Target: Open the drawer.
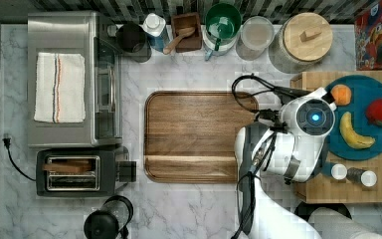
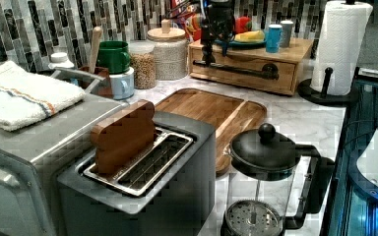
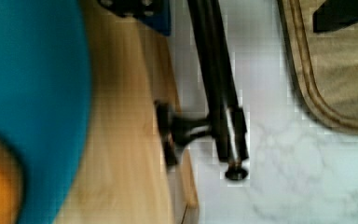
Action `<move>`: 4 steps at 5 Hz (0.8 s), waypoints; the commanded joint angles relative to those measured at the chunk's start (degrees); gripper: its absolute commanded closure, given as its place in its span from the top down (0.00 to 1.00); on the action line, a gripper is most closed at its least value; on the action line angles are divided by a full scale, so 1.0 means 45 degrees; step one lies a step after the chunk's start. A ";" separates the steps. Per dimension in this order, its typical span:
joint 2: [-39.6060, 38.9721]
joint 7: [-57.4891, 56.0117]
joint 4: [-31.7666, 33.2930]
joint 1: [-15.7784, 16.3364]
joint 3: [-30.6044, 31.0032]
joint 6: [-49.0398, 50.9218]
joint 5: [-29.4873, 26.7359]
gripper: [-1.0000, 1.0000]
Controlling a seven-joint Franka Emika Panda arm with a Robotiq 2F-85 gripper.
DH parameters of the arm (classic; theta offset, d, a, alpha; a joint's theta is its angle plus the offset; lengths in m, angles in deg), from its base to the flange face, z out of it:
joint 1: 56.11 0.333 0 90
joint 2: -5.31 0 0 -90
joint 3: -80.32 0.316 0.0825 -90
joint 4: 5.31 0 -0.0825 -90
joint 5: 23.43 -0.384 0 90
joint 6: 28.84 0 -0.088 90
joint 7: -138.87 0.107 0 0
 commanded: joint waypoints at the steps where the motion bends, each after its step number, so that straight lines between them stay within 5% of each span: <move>1: -0.0076 0.0585 0.1038 0.0317 0.0135 -0.0887 0.0279 1.00; 4: 0.0078 0.1464 0.1340 0.0922 0.0434 -0.1099 0.0456 1.00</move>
